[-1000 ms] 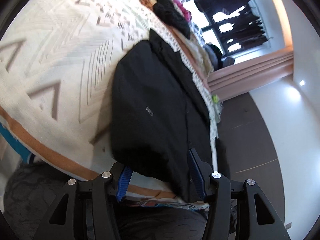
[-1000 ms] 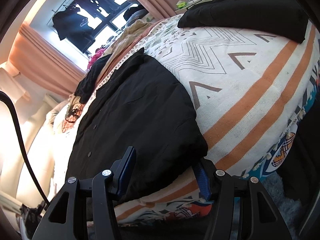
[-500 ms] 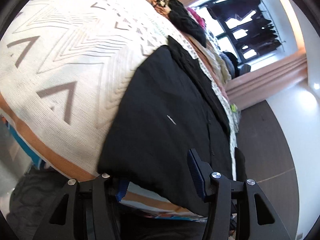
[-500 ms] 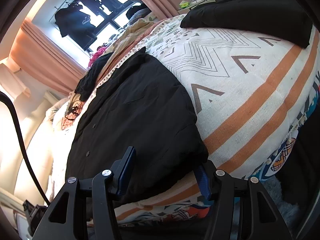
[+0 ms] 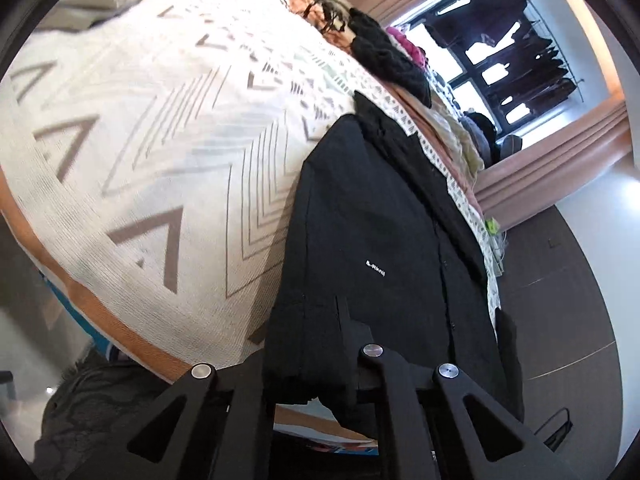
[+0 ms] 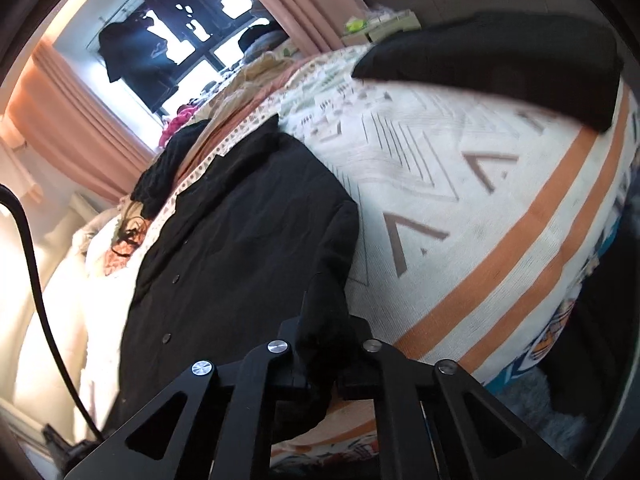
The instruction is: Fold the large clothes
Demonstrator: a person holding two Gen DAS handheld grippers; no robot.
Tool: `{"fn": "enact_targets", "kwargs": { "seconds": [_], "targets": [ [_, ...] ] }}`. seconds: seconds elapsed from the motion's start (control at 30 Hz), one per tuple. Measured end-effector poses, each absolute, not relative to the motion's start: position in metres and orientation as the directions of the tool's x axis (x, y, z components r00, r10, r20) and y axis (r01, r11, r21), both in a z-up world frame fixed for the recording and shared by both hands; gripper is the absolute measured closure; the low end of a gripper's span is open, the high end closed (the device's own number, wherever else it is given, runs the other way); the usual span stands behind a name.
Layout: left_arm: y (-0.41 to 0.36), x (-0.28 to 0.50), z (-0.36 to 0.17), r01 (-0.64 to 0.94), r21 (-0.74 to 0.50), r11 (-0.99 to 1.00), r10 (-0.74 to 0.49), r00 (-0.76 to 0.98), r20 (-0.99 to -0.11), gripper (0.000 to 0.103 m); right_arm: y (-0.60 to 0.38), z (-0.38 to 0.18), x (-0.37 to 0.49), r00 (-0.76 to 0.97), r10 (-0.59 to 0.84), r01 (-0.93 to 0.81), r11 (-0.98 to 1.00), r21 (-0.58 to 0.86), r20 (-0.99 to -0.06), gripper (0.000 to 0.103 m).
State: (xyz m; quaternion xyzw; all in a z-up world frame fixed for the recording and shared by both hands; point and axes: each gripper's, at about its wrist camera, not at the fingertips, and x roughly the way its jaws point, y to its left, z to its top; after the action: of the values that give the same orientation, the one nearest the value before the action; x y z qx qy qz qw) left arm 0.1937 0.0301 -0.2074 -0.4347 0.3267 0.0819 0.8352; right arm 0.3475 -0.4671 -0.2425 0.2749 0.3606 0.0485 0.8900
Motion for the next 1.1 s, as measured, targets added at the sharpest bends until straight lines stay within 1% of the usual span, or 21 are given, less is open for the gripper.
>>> {"fn": "enact_targets", "kwargs": {
  "seconds": [0.33,0.5,0.67,0.83,0.87,0.97,1.1],
  "targets": [
    [0.048,0.162,-0.149,-0.383,-0.675,0.63,-0.101,0.822,-0.561,0.097,-0.454,-0.179,0.317,0.77,0.254,0.081,0.872,0.483,-0.586,0.098],
    [0.054,0.142,-0.123,-0.399,-0.671,0.625,-0.089,0.817,-0.569,0.098,-0.439,-0.145,0.294,0.78,0.235,0.059,0.895,0.442,-0.58,0.098],
    [0.054,0.125,-0.098,-0.378,-0.671,0.638,-0.083,0.832,-0.548,0.098,-0.429,-0.126,0.266,0.78,0.217,0.068,0.903,0.424,-0.587,0.098],
    [0.057,0.102,-0.078,-0.359,-0.671,0.649,-0.07,0.85,-0.522,0.098,-0.423,-0.105,0.234,0.797,0.22,0.04,0.91,0.413,-0.562,0.098],
    [0.058,0.096,-0.073,-0.355,-0.675,0.647,-0.07,0.854,-0.516,0.098,-0.423,-0.102,0.229,0.8,0.222,0.036,0.91,0.414,-0.557,0.098],
    [0.061,0.08,-0.059,-0.331,-0.701,0.632,-0.082,0.871,-0.485,0.098,-0.428,-0.087,0.211,0.796,0.289,0.017,0.868,0.496,-0.532,0.098],
    [0.065,0.064,-0.041,-0.297,-0.726,0.621,-0.088,0.893,-0.441,0.098,-0.428,-0.066,0.195,0.806,0.296,0.007,0.861,0.509,-0.512,0.098]
  ]
}}
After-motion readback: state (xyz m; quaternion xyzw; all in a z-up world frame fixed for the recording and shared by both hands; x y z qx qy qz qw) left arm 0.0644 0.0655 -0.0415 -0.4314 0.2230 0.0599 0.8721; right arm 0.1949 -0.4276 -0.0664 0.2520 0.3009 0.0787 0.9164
